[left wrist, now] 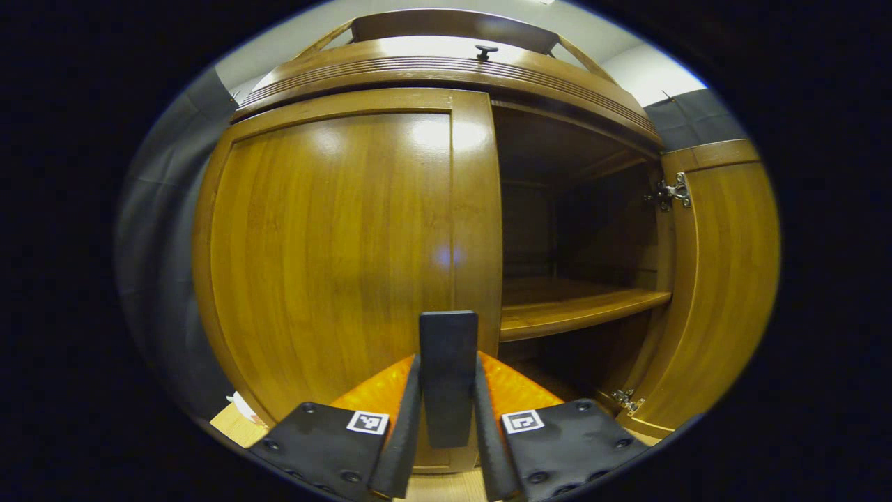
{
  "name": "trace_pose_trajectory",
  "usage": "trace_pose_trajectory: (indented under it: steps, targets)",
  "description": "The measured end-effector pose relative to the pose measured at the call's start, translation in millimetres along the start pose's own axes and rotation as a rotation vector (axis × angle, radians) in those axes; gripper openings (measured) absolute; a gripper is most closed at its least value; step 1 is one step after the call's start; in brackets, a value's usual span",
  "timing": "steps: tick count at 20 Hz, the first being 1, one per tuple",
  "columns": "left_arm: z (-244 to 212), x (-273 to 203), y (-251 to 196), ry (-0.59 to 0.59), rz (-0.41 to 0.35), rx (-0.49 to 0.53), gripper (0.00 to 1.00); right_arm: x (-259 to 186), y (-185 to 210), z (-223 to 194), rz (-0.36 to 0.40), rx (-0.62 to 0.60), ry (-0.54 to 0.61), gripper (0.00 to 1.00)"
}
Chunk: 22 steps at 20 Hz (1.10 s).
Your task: Open the right door of the double-door shoe cabinet with the right hand, and open the left door with the left hand.
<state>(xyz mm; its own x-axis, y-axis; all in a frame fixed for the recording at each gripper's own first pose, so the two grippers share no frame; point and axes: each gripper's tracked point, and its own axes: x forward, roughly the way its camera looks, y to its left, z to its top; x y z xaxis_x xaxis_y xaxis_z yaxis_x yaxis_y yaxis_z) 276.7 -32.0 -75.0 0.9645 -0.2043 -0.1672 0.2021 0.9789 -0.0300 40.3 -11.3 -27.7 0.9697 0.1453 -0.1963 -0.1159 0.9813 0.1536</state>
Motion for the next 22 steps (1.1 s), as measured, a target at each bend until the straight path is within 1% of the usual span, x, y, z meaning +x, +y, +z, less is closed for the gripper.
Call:
trace_pose_trajectory:
  steps: [1,3,4,6,7,8,11,12,13,15,16,22]
  targets:
    - [-2,0,1,0.011,0.001,-0.002,0.43,0,0,1,-0.004,0.002,-0.001,0.96]
    - [-3,-1,1,0.038,-0.018,-0.020,0.39,1,-1,1,-0.008,-0.006,-0.005,0.96]
    - [-4,-3,0,0.052,-0.028,-0.043,0.40,1,-2,0,-0.011,-0.013,-0.003,0.96]
    - [-6,-4,1,0.063,-0.035,-0.038,0.36,0,-1,2,-0.012,-0.016,-0.005,0.96]
    - [-7,-5,1,0.064,-0.026,-0.026,0.38,0,-2,3,-0.013,-0.015,-0.006,0.90]
    - [-5,-8,1,0.059,-0.016,-0.010,0.31,0,-3,4,-0.014,-0.016,-0.010,0.91]
    - [-2,-19,1,0.056,0.007,-0.013,0.31,-1,-3,5,-0.020,-0.016,-0.014,0.95]
    - [-3,-25,1,0.059,0.019,-0.009,0.31,-1,-4,5,-0.022,-0.017,-0.015,0.90]
    - [-3,-31,3,0.061,0.033,0.003,0.31,-1,-4,6,-0.025,-0.021,-0.015,0.96]
    - [-3,-47,7,0.058,0.054,0.014,0.31,-2,-4,6,-0.030,-0.024,-0.016,0.96]
    - [-3,-56,7,0.058,0.061,0.010,0.31,-1,-4,5,-0.031,-0.025,-0.013,0.90]
    - [-2,-105,22,0.075,0.089,0.007,0.31,-1,-2,2,-0.023,-0.034,-0.004,0.90]
